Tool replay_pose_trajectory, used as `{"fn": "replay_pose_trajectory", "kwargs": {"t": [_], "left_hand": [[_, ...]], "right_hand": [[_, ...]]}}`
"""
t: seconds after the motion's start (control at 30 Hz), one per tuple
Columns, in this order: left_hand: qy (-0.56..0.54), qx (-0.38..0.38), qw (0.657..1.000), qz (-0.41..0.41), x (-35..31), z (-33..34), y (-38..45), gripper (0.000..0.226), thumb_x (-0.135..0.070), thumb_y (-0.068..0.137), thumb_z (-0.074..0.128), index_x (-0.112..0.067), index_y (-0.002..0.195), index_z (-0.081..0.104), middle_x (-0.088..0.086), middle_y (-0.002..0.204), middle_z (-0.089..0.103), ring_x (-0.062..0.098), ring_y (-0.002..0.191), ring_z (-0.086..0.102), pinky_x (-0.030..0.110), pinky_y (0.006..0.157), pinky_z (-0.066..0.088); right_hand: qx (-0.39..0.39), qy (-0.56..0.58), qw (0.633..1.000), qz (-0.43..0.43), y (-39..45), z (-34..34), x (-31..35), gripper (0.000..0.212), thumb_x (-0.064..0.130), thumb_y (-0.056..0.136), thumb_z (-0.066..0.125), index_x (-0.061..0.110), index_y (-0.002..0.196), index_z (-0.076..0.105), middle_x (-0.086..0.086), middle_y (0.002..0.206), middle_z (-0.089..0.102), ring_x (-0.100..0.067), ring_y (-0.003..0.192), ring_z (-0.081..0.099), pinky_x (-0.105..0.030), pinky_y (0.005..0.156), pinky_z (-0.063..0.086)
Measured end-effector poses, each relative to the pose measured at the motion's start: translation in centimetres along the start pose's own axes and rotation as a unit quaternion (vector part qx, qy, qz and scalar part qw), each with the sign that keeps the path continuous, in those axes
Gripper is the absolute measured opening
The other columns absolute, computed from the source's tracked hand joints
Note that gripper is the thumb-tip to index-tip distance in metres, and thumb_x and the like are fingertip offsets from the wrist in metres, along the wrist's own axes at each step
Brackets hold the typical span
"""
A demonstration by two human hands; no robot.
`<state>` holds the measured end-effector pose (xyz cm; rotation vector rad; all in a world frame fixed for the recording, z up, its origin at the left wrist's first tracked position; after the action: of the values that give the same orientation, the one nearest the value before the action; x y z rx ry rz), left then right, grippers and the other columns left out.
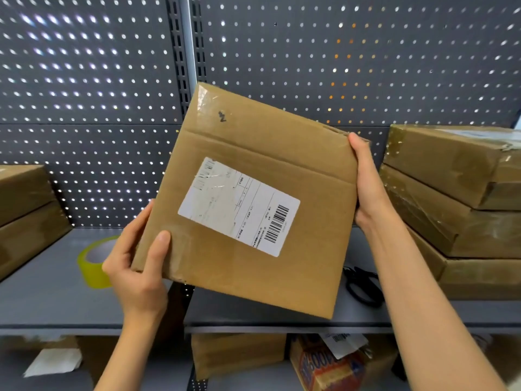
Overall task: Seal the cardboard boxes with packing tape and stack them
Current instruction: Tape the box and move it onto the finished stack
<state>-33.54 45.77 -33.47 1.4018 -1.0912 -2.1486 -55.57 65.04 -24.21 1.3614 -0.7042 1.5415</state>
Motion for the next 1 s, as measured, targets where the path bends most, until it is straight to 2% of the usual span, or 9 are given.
{"fn": "replay_pose_trajectory", "kwargs": {"t": [0.17, 0.27, 0.33, 0.4, 0.5, 0.67, 0.77, 0.83, 1.0], "left_hand": [[-0.019, -0.033, 0.998, -0.047, -0.7, 0.6, 0.3, 0.054, -0.044, 0.079, 0.059, -0.012, 0.123, 0.056, -0.019, 0.104, 0.064, -0.003, 0.096, 0.059, 0.014, 0.080, 0.047], [-0.081, -0.032, 0.988, -0.129, -1.3, 1.3, 0.1, 0.074, -0.057, 0.070, 0.068, -0.021, 0.131, 0.046, -0.010, 0.117, 0.057, 0.000, 0.107, 0.057, 0.019, 0.091, 0.046], [-0.123, 0.000, 0.972, -0.200, -1.3, 1.9, -0.4, 0.096, -0.067, 0.056, 0.076, -0.032, 0.136, 0.036, -0.005, 0.133, 0.049, 0.006, 0.120, 0.053, 0.029, 0.099, 0.045], [-0.159, 0.058, 0.953, -0.253, -1.9, 2.8, -1.1, 0.115, -0.069, 0.044, 0.081, -0.038, 0.140, 0.027, -0.003, 0.144, 0.043, 0.007, 0.123, 0.052, 0.035, 0.098, 0.046], [-0.201, 0.143, 0.925, -0.288, -3.1, 4.5, -2.3, 0.130, -0.071, 0.036, 0.082, -0.041, 0.146, 0.020, -0.014, 0.135, 0.053, 0.004, 0.117, 0.057, 0.039, 0.092, 0.051], [-0.233, 0.149, 0.919, -0.281, -4.6, 5.3, -2.2, 0.120, -0.055, 0.044, 0.085, -0.032, 0.146, 0.028, -0.010, 0.132, 0.057, 0.008, 0.113, 0.060, 0.035, 0.086, 0.054], [-0.242, 0.145, 0.915, -0.287, -4.6, 4.7, -1.6, 0.101, -0.041, 0.053, 0.078, -0.025, 0.144, 0.037, -0.010, 0.121, 0.063, 0.007, 0.106, 0.062, 0.024, 0.076, 0.054], [-0.254, 0.139, 0.909, -0.299, -4.6, 4.4, -1.3, 0.100, -0.041, 0.048, 0.082, -0.017, 0.139, 0.045, -0.009, 0.110, 0.067, 0.007, 0.098, 0.064, 0.022, 0.071, 0.054], [-0.262, 0.130, 0.904, -0.313, -4.7, 4.3, -0.5, 0.049, -0.027, 0.071, 0.056, -0.018, 0.120, 0.056, -0.016, 0.089, 0.071, 0.001, 0.084, 0.065, 0.035, 0.084, 0.048]], "right_hand": [[-0.047, 0.043, 0.998, -0.013, -0.9, -0.5, 0.1, 0.083, 0.079, 0.058, 0.060, 0.024, 0.121, 0.062, -0.004, 0.121, 0.065, -0.022, 0.107, 0.065, -0.050, 0.089, 0.054], [-0.075, 0.065, 0.995, -0.009, -1.8, -0.5, 0.0, 0.083, 0.081, 0.058, 0.057, 0.029, 0.122, 0.060, 0.000, 0.118, 0.067, -0.018, 0.105, 0.066, -0.048, 0.088, 0.054], [-0.096, 0.098, 0.991, -0.003, -2.5, -0.4, -0.2, 0.075, 0.078, 0.067, 0.055, 0.028, 0.123, 0.057, 0.001, 0.117, 0.067, -0.016, 0.104, 0.065, -0.044, 0.087, 0.055], [-0.115, 0.133, 0.984, 0.007, -3.3, 0.0, -0.6, 0.066, 0.074, 0.076, 0.052, 0.028, 0.123, 0.054, 0.001, 0.118, 0.065, -0.016, 0.106, 0.063, -0.043, 0.090, 0.053], [-0.137, 0.194, 0.971, 0.027, -4.6, 0.6, -1.1, 0.067, 0.072, 0.078, 0.054, 0.024, 0.124, 0.052, -0.002, 0.119, 0.064, -0.021, 0.107, 0.063, -0.050, 0.092, 0.052], [-0.115, 0.239, 0.964, 0.012, -7.1, -0.2, -1.2, 0.049, 0.060, 0.087, 0.050, 0.026, 0.122, 0.055, -0.004, 0.117, 0.064, -0.022, 0.104, 0.063, -0.049, 0.087, 0.054], [-0.090, 0.216, 0.972, 0.007, -8.3, -1.2, -1.4, 0.044, 0.055, 0.088, 0.051, 0.025, 0.118, 0.060, -0.006, 0.115, 0.066, -0.022, 0.101, 0.062, -0.047, 0.093, 0.051], [-0.092, 0.182, 0.979, -0.017, -9.0, -1.8, -1.6, 0.040, 0.049, 0.089, 0.053, 0.025, 0.121, 0.059, -0.004, 0.120, 0.065, -0.020, 0.104, 0.060, -0.042, 0.096, 0.048], [-0.070, 0.132, 0.985, -0.080, -9.9, -3.1, -1.8, 0.035, 0.035, 0.096, 0.048, 0.023, 0.126, 0.059, 0.003, 0.126, 0.063, -0.015, 0.117, 0.055, -0.032, 0.097, 0.042]]}}
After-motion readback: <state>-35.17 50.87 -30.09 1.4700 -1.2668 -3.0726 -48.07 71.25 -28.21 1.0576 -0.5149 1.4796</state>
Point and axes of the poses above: each hand's wrist, its own y-axis towards the middle knuckle, its own z-axis out of the palm, x = y × z, the point moved 1 cm from there along y, towards the middle knuckle
